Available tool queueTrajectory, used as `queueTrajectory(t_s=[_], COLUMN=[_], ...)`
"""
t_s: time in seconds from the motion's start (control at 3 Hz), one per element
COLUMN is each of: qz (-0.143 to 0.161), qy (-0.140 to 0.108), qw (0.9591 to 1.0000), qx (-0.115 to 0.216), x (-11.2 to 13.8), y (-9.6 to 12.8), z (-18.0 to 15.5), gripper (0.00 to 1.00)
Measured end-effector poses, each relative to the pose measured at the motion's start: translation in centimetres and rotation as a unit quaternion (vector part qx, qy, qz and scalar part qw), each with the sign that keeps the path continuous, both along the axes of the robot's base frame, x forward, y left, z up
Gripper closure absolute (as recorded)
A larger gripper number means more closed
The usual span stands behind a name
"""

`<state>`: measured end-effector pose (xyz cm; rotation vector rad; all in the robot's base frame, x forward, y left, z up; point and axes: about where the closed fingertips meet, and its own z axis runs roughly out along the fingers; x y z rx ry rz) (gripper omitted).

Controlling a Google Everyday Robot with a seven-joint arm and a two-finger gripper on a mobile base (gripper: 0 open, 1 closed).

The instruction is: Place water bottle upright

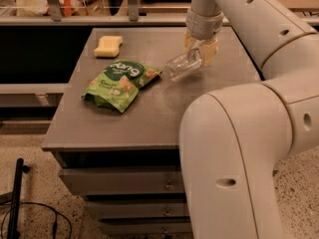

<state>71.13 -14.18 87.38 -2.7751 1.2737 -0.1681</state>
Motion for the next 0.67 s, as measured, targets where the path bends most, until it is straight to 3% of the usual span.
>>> queueTrajectory(t_s=[0.33, 0.67], qz=[0.044, 0.099], qy=[-0.058, -0.151], qw=[0.9971, 0.9824], qx=[-0.025, -0.047], x=[-0.7, -2.2], y=[2.1, 1.8], z=[3.7, 7.9], gripper=[1.0, 1.0])
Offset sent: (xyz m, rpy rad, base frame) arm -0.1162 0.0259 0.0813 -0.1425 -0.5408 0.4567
